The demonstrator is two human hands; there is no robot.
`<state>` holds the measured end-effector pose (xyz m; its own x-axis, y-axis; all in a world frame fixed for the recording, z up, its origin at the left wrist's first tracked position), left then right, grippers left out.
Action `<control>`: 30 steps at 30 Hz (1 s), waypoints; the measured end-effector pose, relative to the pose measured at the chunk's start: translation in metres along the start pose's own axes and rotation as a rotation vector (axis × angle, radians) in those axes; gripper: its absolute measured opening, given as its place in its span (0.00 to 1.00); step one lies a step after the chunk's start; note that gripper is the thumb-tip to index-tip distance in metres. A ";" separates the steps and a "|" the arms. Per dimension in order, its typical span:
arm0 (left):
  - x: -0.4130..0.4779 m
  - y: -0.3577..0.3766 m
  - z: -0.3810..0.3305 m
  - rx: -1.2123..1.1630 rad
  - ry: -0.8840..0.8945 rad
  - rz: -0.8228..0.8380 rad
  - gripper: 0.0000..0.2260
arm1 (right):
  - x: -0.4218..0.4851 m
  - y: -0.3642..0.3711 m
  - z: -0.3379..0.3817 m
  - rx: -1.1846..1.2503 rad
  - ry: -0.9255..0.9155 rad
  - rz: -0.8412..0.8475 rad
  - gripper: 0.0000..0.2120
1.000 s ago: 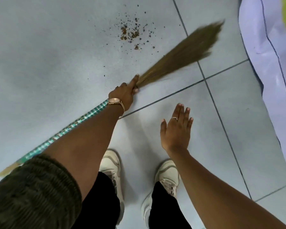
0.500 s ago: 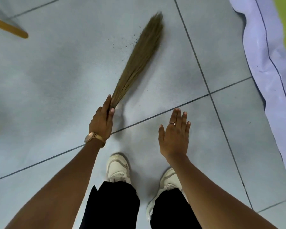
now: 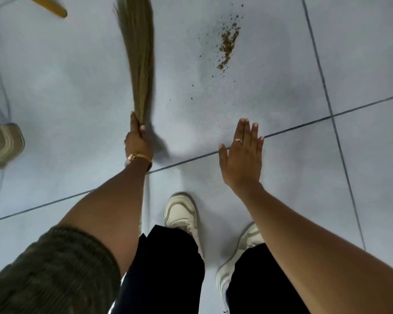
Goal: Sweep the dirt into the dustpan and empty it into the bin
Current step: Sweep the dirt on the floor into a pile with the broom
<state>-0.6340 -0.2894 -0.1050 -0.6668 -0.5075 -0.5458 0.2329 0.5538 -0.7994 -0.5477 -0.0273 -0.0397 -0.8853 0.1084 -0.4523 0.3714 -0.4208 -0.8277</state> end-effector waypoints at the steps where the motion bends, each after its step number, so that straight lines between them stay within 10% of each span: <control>1: -0.003 0.009 -0.008 0.012 0.031 0.005 0.22 | 0.004 0.001 -0.003 -0.013 0.007 -0.001 0.33; 18: -0.093 0.083 -0.069 0.127 0.241 0.260 0.22 | -0.013 -0.024 -0.035 -0.039 0.131 0.009 0.35; 30: -0.084 -0.053 -0.230 0.298 0.535 -0.047 0.22 | -0.010 -0.087 -0.014 0.039 0.186 -0.043 0.35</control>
<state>-0.7529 -0.1243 0.0412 -0.9259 -0.0821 -0.3687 0.3315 0.2911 -0.8974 -0.5667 0.0205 0.0321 -0.8318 0.2901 -0.4733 0.3198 -0.4465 -0.8357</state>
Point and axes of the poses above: each hand's wrist, its own x-axis towards the middle knuckle, its own y-axis out of the palm, z = x × y, the point moved 7 cm from there along x, towards the middle knuckle, and after that the axes turned 13 degrees about -y, right-handed, at the moved point
